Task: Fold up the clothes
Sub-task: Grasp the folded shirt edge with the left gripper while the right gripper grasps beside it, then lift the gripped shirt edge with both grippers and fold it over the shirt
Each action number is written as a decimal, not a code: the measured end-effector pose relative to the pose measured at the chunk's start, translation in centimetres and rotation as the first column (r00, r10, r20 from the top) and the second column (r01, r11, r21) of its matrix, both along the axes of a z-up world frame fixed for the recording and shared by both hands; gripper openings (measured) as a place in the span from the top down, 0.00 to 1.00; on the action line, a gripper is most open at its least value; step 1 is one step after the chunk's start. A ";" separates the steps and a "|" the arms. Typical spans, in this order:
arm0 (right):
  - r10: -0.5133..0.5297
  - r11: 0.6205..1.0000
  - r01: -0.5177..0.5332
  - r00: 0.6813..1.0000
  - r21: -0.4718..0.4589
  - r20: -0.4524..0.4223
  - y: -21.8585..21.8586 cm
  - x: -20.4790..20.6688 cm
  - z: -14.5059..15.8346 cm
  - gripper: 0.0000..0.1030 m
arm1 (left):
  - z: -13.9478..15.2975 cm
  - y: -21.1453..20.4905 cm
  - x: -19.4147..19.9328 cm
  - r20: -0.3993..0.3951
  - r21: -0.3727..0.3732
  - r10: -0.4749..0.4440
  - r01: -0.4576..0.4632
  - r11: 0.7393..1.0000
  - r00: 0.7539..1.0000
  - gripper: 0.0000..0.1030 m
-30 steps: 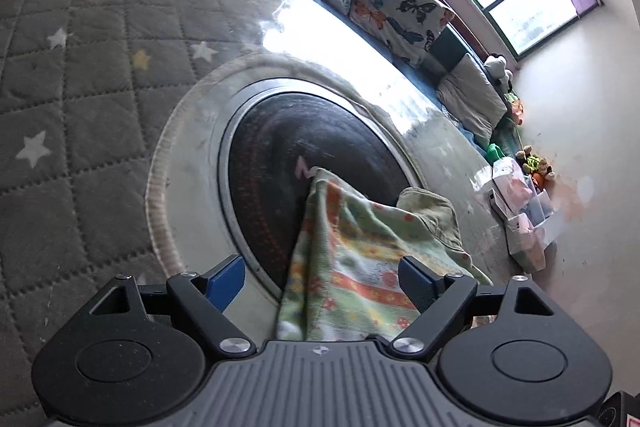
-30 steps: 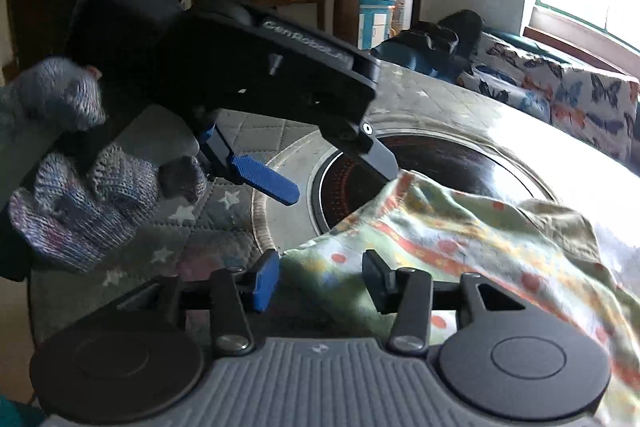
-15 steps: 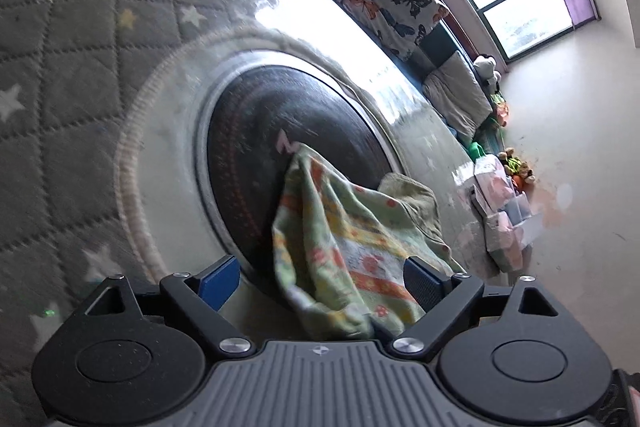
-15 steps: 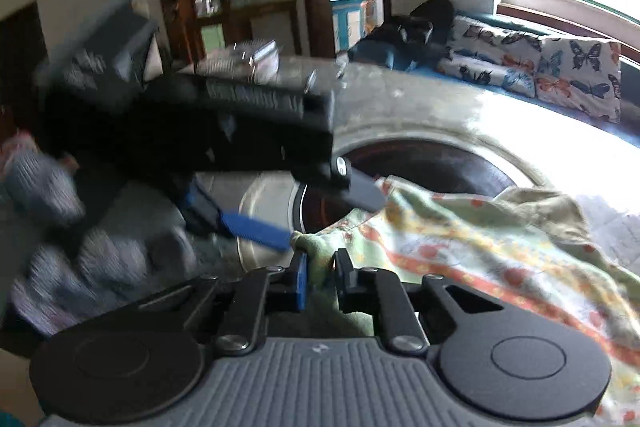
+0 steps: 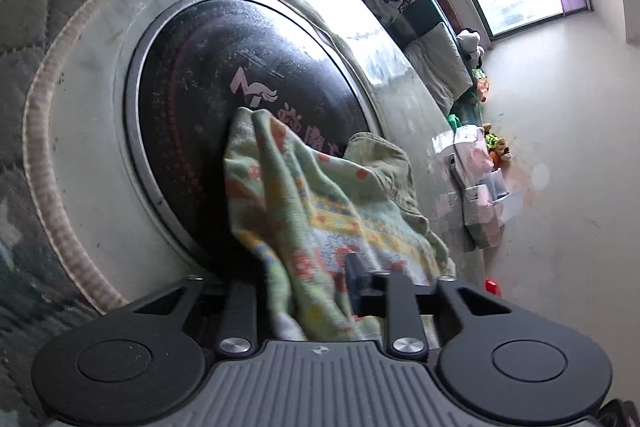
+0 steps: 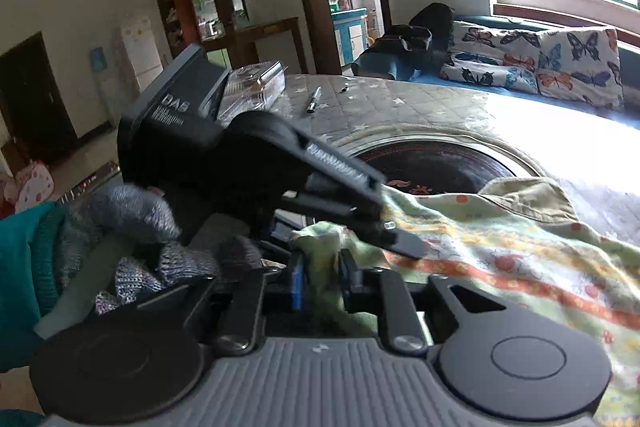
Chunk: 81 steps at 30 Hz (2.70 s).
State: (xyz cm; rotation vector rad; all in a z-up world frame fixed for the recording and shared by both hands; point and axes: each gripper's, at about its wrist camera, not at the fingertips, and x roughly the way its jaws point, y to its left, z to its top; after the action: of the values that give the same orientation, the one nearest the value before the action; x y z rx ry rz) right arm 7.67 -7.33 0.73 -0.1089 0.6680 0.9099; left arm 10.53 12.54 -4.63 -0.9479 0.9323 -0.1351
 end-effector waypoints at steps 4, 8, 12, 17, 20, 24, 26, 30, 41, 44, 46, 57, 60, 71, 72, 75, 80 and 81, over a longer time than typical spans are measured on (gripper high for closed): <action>-0.078 0.997 0.077 0.997 0.008 0.009 -2.6 0.8 0.4 0.55 | 0.3 0.0 -0.3 0.011 0.020 -0.001 0.001 1.000 1.000 0.80; -0.208 0.978 0.208 0.978 0.005 0.000 -6.4 2.7 0.1 0.50 | 0.4 -0.6 -0.3 0.017 0.058 -0.011 0.010 0.998 1.000 0.80; -0.335 0.942 0.336 0.942 -0.017 0.021 -10.4 4.9 -0.4 0.43 | 0.3 -0.7 -0.5 0.022 0.067 -0.009 0.008 0.998 1.000 0.80; -0.492 0.868 0.493 0.870 -0.053 0.039 -14.8 8.0 -1.6 0.25 | 0.4 -1.0 -0.5 0.027 0.093 -0.018 0.016 0.996 0.999 0.77; -0.556 0.828 0.557 0.831 -0.062 0.023 -16.9 9.5 -2.6 0.25 | 0.7 -1.2 -0.7 0.035 0.120 -0.023 0.018 0.993 0.999 0.74; -0.582 0.813 0.580 0.812 -0.055 -0.040 -18.4 11.0 -4.2 0.28 | 0.8 -1.7 -0.7 0.056 0.149 -0.032 0.023 0.989 0.998 0.72; -0.584 0.812 0.582 0.810 -0.048 -0.063 -18.7 11.1 -4.7 0.30 | 0.8 -1.6 -0.6 0.053 0.141 -0.028 0.020 0.990 0.998 0.74; -0.556 0.831 0.555 0.828 -0.033 -0.069 -17.9 10.8 -4.9 0.48 | 0.7 -1.5 -0.4 0.052 0.149 -0.033 0.025 0.988 0.998 0.78; -0.553 0.831 0.556 0.830 0.032 -0.075 -17.5 8.3 -2.9 0.91 | 3.2 -2.3 0.0 0.107 0.209 -0.064 0.040 0.977 0.992 0.89; -0.561 0.825 0.562 0.827 0.054 -0.041 -18.1 7.2 -1.6 0.91 | 4.7 -3.5 0.6 0.136 0.228 -0.101 0.068 0.971 0.986 0.90; -0.575 0.816 0.575 0.818 0.064 -0.019 -18.8 6.6 -0.7 0.92 | 5.5 -4.7 1.2 0.155 0.232 -0.132 0.094 0.968 0.979 0.90; -0.697 0.717 0.693 0.713 0.074 0.078 -25.7 7.1 3.2 0.92 | 8.3 -14.2 6.3 0.201 0.275 -0.304 0.244 0.930 0.931 0.91; -0.724 0.690 0.722 0.684 0.061 0.092 -27.8 8.0 3.5 0.92 | 8.5 -16.7 7.9 0.200 0.282 -0.337 0.275 0.919 0.920 0.91; -0.790 0.610 0.792 0.607 0.007 0.090 -33.5 10.4 2.1 0.92 | 6.3 -23.1 12.4 0.149 0.302 -0.423 0.366 0.880 0.894 0.90; -0.794 0.604 0.797 0.602 -0.006 0.085 -33.7 10.6 1.6 0.91 | 5.7 -23.3 12.6 0.129 0.304 -0.428 0.375 0.876 0.895 0.90; -0.811 0.581 0.812 0.584 -0.064 0.040 -34.6 11.5 -1.1 0.90 | 3.7 -23.8 13.1 0.064 0.307 -0.436 0.398 0.865 0.898 0.88; -0.832 0.549 0.827 0.554 -0.122 0.011 -35.5 11.8 -3.8 0.77 | 2.1 -22.6 13.0 0.014 0.346 -0.419 0.389 0.854 0.908 0.69; -0.833 0.547 0.828 0.553 -0.123 0.016 -35.6 11.7 -3.8 0.75 | 2.0 -22.3 13.0 0.011 0.349 -0.413 0.384 0.855 0.910 0.67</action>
State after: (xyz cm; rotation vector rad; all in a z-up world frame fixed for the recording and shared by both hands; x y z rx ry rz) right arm 19.41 -42.91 -3.07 0.1321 0.7079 -0.0752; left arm 23.52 -9.72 -2.64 -0.4137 1.0243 -0.3542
